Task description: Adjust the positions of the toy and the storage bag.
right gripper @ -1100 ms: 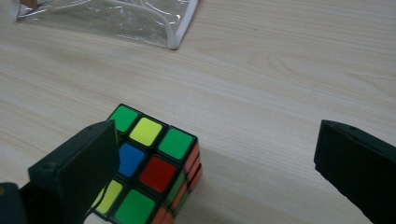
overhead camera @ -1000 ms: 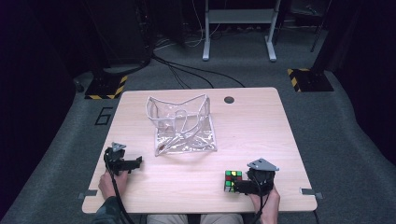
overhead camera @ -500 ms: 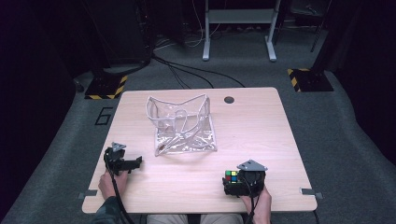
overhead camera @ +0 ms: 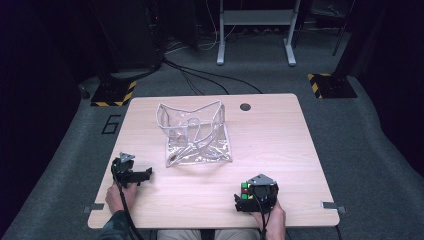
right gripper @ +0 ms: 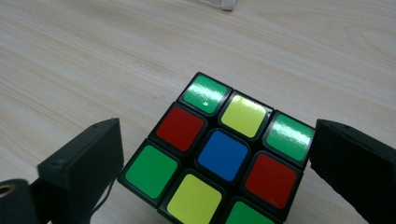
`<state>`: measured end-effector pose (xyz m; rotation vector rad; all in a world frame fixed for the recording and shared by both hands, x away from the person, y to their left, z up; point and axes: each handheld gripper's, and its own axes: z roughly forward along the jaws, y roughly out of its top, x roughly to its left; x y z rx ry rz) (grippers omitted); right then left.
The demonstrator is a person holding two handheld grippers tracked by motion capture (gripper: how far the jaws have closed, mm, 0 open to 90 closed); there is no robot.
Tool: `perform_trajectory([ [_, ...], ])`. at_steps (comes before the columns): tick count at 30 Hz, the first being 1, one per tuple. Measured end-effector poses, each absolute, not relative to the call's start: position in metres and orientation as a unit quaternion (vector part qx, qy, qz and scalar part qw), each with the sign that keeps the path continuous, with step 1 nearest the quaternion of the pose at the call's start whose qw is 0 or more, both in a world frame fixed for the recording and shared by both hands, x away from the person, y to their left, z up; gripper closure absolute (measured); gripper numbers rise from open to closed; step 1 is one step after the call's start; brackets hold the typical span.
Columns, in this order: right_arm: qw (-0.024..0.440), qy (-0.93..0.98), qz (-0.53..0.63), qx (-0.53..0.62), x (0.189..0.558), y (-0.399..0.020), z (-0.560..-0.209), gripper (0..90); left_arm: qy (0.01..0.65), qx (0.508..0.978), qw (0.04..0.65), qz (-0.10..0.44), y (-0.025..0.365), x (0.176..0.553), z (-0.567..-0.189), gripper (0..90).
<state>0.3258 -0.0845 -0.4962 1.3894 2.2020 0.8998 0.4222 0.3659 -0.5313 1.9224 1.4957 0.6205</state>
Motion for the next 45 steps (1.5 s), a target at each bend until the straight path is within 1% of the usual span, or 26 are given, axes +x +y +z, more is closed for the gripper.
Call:
perform_trajectory([
  [1,0.193,0.784,0.316,0.498,0.326,-0.084,-0.498,11.8,0.566,0.727,0.309,0.235,0.366,0.422,-0.531,0.1],
  [2,0.193,0.785,0.313,0.499,0.326,-0.084,-0.499,11.8,0.567,0.726,0.310,0.236,0.366,0.422,-0.532,0.2],
  [3,0.189,0.786,0.310,0.501,0.326,-0.085,-0.499,14.1,0.568,0.725,0.312,0.236,0.365,0.422,-0.532,0.2],
  [13,0.185,0.787,0.308,0.501,0.327,-0.090,-0.499,16.8,0.565,0.728,0.309,0.236,0.366,0.422,-0.531,0.1],
  [15,0.186,0.786,0.309,0.503,0.327,-0.092,-0.499,18.7,0.565,0.727,0.309,0.236,0.366,0.422,-0.531,0.1],
  [16,0.186,0.783,0.311,0.506,0.326,-0.093,-0.498,26.4,0.565,0.728,0.309,0.236,0.366,0.422,-0.531,0.1],
  [17,0.186,0.783,0.311,0.506,0.326,-0.093,-0.498,26.4,0.567,0.726,0.310,0.235,0.366,0.422,-0.532,0.1],
  [19,0.188,0.781,0.309,0.509,0.327,-0.096,-0.498,32.4,0.567,0.725,0.311,0.235,0.366,0.422,-0.532,0.1],
  [34,0.186,0.777,0.323,0.507,0.328,-0.103,-0.498,33.4,0.566,0.726,0.311,0.237,0.366,0.423,-0.532,0.1],
  [45,0.196,0.775,0.329,0.503,0.330,-0.102,-0.492,33.4,0.567,0.724,0.312,0.237,0.365,0.423,-0.532,0.1],
])
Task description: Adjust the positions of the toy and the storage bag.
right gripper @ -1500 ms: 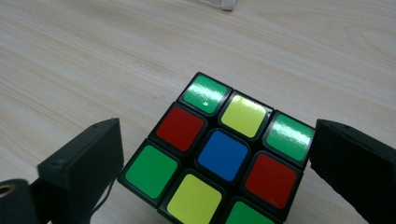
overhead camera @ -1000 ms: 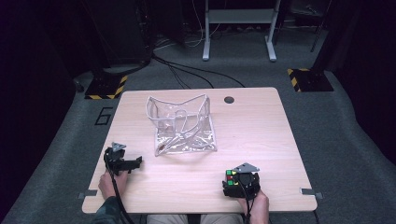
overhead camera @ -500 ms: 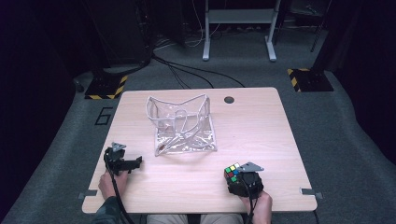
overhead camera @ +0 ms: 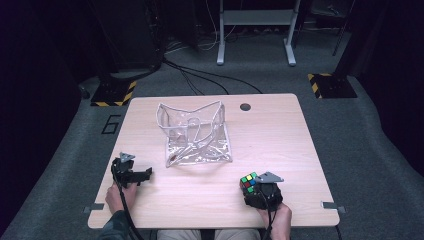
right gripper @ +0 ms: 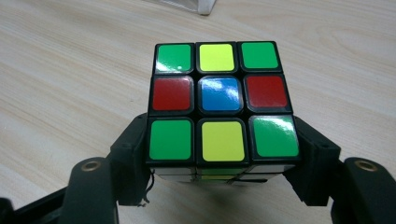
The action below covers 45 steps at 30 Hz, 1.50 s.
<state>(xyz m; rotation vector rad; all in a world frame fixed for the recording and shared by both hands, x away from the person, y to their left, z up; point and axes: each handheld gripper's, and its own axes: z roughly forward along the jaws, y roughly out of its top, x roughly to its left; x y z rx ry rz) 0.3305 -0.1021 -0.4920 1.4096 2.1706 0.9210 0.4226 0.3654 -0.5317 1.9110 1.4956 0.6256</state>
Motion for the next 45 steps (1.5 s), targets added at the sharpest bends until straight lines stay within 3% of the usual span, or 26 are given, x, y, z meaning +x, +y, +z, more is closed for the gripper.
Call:
perform_trajectory([
  [45,0.191,0.803,0.314,0.469,0.379,-0.073,-0.483,33.4,0.567,0.725,0.313,0.236,0.365,0.423,-0.532,0.1],
])
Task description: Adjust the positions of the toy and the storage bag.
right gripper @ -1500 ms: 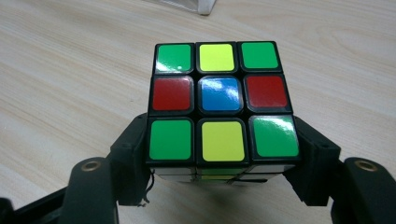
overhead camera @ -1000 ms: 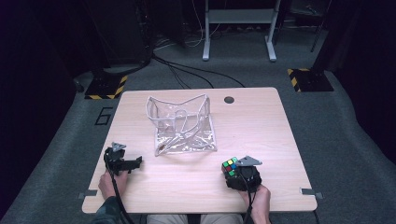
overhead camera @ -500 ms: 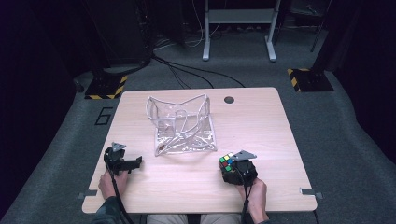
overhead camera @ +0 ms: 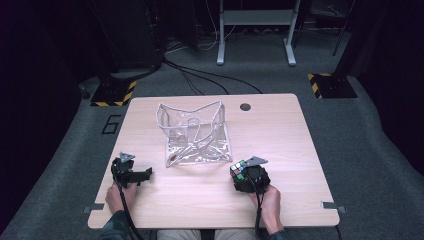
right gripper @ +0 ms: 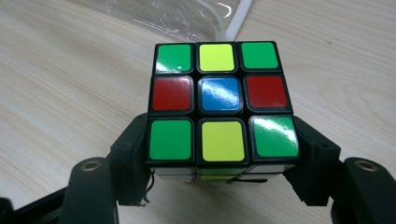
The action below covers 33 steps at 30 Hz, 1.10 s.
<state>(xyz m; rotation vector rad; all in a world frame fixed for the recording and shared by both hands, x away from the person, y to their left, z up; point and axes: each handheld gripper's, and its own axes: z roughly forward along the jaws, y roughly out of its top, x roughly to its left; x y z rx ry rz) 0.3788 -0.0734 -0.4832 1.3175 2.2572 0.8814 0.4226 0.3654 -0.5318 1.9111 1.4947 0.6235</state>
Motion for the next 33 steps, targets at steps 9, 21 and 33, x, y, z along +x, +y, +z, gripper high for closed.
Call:
perform_trajectory([
  [9,0.181,0.806,0.308,0.471,0.389,-0.067,-0.487,33.4,0.567,0.724,0.313,0.237,0.365,0.423,-0.532,0.1],
  [21,0.172,0.809,0.304,0.473,0.402,-0.062,-0.493,33.4,0.566,0.726,0.311,0.237,0.366,0.423,-0.532,0.1],
  [33,0.171,0.809,0.309,0.470,0.411,-0.061,-0.495,33.2,0.567,0.725,0.312,0.237,0.365,0.423,-0.532,0.1],
])
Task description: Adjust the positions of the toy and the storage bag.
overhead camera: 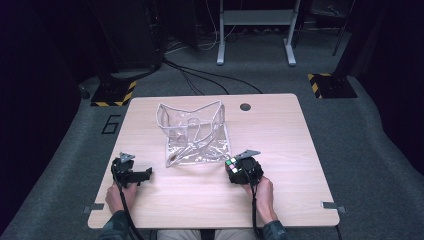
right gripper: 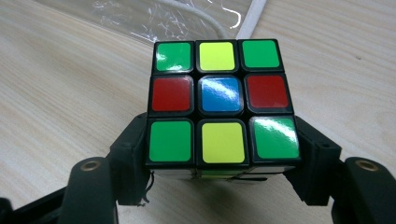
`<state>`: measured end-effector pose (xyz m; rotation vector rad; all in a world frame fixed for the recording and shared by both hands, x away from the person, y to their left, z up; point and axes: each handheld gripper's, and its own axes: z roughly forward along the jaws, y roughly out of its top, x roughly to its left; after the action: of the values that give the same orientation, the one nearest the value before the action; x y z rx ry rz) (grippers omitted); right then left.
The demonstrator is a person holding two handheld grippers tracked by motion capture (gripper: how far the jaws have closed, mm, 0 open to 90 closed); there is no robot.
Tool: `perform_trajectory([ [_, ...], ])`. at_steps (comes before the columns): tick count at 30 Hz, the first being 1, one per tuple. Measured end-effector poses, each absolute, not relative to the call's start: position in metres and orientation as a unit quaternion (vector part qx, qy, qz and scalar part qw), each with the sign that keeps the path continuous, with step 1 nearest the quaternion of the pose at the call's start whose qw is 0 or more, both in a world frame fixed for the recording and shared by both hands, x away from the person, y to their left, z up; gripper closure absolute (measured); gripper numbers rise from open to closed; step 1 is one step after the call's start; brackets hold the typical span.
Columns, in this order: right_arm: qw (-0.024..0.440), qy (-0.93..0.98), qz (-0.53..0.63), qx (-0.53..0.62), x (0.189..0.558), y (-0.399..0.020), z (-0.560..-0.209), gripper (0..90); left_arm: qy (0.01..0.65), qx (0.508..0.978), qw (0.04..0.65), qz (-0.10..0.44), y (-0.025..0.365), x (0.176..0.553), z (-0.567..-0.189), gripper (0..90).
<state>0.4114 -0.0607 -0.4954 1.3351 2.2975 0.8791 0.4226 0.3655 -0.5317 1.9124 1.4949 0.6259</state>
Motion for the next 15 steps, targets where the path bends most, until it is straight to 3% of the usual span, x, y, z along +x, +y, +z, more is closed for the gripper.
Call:
perform_trajectory([
  [9,0.164,0.811,0.311,0.469,0.4106,-0.0593,-0.4954,16.6,0.567,0.724,0.313,0.237,0.3654,0.4226,-0.5317,0.1],
  [15,0.162,0.810,0.321,0.463,0.4081,-0.0612,-0.4904,13.4,0.567,0.724,0.313,0.237,0.3654,0.4226,-0.5318,0.1],
])
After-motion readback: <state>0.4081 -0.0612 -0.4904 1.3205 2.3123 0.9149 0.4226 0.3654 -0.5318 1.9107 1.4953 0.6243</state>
